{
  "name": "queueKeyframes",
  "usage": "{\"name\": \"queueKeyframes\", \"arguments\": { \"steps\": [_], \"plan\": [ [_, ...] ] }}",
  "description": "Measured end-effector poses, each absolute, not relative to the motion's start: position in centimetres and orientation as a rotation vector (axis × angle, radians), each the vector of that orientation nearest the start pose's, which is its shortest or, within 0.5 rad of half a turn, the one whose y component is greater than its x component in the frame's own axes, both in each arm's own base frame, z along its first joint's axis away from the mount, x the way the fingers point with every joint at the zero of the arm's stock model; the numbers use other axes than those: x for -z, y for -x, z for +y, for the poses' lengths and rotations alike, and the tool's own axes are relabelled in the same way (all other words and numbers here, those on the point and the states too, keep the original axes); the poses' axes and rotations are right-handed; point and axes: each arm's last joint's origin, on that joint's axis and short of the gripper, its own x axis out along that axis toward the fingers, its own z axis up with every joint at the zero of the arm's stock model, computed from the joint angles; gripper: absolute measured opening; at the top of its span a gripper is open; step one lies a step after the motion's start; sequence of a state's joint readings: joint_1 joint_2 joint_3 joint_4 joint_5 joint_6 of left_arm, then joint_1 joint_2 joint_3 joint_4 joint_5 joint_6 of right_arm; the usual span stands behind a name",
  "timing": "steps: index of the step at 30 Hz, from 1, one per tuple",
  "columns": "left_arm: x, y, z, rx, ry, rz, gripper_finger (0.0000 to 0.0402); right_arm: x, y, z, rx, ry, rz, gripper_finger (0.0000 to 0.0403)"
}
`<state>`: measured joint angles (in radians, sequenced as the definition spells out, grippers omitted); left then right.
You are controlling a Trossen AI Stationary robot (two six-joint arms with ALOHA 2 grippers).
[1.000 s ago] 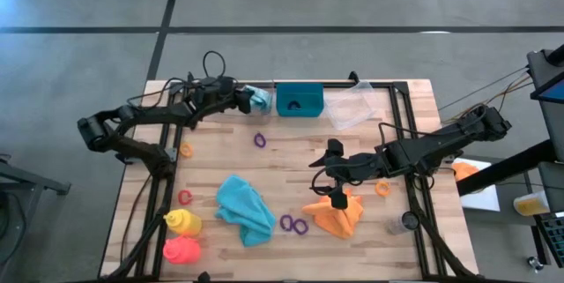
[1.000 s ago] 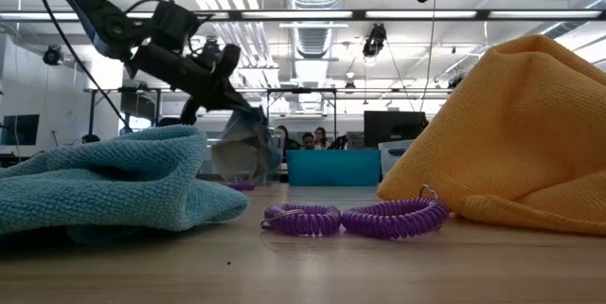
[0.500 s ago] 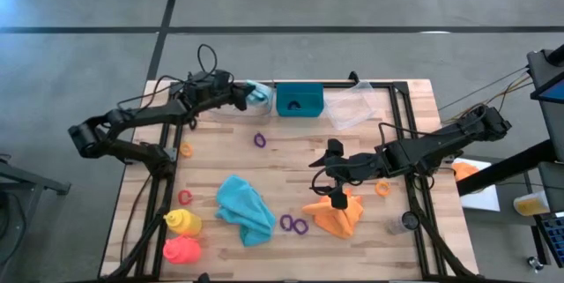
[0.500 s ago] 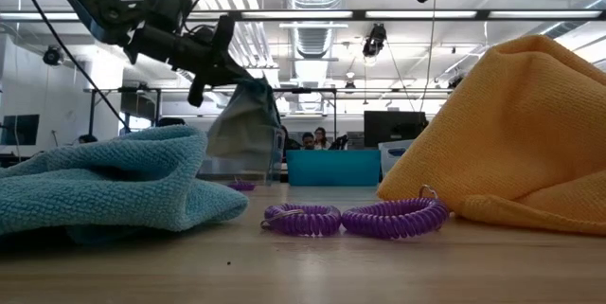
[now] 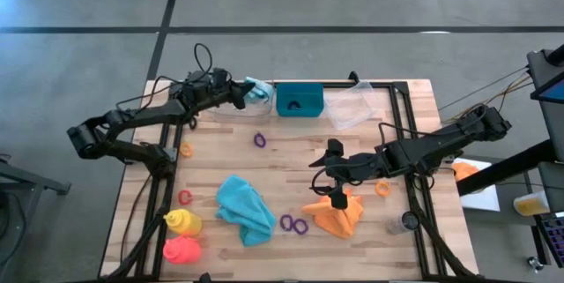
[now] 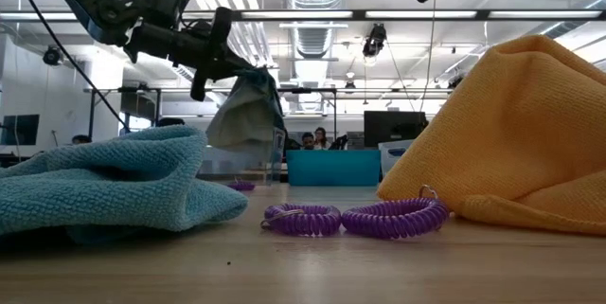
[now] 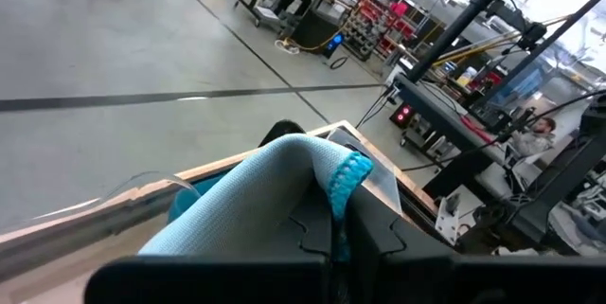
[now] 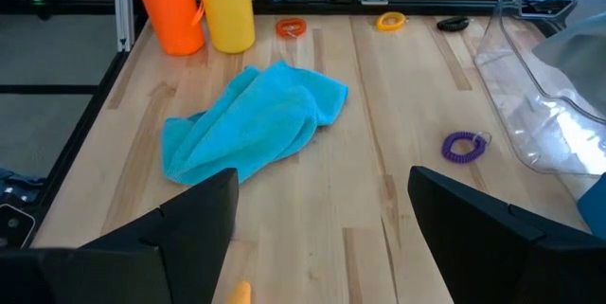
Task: Pick & Place Sports Items
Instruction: Put the folded light blue towel into the transparent bin
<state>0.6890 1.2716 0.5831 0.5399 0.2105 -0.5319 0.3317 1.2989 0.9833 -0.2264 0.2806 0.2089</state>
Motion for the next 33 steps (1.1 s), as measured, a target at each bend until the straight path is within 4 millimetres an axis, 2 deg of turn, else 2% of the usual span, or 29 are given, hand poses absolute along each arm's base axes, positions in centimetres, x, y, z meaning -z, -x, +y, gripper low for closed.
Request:
{"name": "queueKeyframes", "arguments": {
  "steps": [6,12,24,28,33],
  "plan": [
    [-23.2,-20.8,16.3,-0.494,0.589,0.002,0.0005,-28.9,-27.0,8.4,0.004,-0.041,0.519,0.0311],
    [-23.4,-20.4,16.6,-0.313,0.543,0.042,0.0005,-28.9,-27.0,8.4,0.004,-0.033,0.519,0.0311],
    [-23.2,-17.5,19.5,-0.428,0.588,0.019,0.0005,-28.9,-27.1,8.1,-0.008,0.073,0.518,0.0311],
    [-22.8,-17.6,19.4,-0.424,0.585,0.059,0.0005,-29.2,-27.5,7.1,0.01,0.138,0.49,0.0311],
    [-21.4,-18.0,20.1,-0.431,0.6,0.092,0.0005,-29.7,-28.3,4.5,0.078,0.209,0.45,0.0311]
  ]
}}
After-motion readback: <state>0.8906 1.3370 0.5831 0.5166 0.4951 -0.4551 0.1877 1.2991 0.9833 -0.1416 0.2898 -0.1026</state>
